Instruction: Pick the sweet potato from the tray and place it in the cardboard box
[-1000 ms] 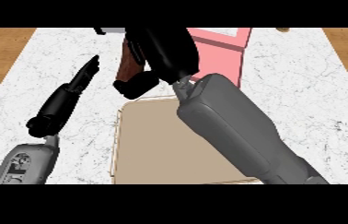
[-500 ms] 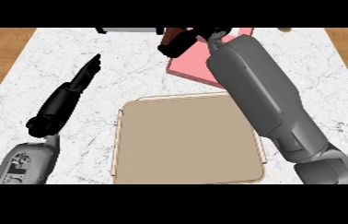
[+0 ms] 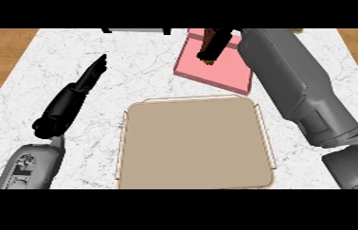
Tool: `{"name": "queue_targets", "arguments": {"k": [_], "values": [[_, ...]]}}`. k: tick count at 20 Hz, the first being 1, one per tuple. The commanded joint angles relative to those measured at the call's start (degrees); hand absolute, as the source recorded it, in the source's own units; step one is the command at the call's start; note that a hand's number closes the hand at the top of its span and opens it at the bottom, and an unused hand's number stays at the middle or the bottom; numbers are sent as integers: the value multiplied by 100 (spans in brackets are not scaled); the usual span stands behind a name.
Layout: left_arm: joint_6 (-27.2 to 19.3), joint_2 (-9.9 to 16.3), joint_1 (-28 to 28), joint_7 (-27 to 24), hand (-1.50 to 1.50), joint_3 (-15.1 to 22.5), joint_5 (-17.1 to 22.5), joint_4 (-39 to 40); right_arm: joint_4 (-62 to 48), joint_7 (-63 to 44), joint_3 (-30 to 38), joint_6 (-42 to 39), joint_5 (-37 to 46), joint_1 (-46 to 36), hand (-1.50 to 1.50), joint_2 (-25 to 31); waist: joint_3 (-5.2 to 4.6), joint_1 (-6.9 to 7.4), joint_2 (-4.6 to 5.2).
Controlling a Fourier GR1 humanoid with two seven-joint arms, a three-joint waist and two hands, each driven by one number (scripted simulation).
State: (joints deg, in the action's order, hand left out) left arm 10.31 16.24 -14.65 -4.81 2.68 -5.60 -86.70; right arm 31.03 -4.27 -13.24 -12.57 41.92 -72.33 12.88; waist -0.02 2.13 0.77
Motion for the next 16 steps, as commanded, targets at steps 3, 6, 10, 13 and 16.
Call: {"name": "queue_targets", "arguments": {"k": [3,6,10,13,16], "values": [[16,-119,-62,-88,0,39,-41,170,-1023,817,-11,-824,126,-239,-150,433,0,-4,19],[-33,-118,-23,28,0,26,-89,25,-1185,1538,-53,-953,114,-73,-150,292,3,10,7],[151,-16,-54,242,0,-24,29,-90,-1088,2461,398,-384,-245,120,-150,398,10,13,11],[83,-42,-73,67,0,-61,15,-61,-967,2580,1436,-118,-1232,5,-150,285,22,51,48],[-11,-151,66,71,0,8,-47,-22,-1111,2211,2599,-344,-2393,-226,-150,110,22,71,28]]}}
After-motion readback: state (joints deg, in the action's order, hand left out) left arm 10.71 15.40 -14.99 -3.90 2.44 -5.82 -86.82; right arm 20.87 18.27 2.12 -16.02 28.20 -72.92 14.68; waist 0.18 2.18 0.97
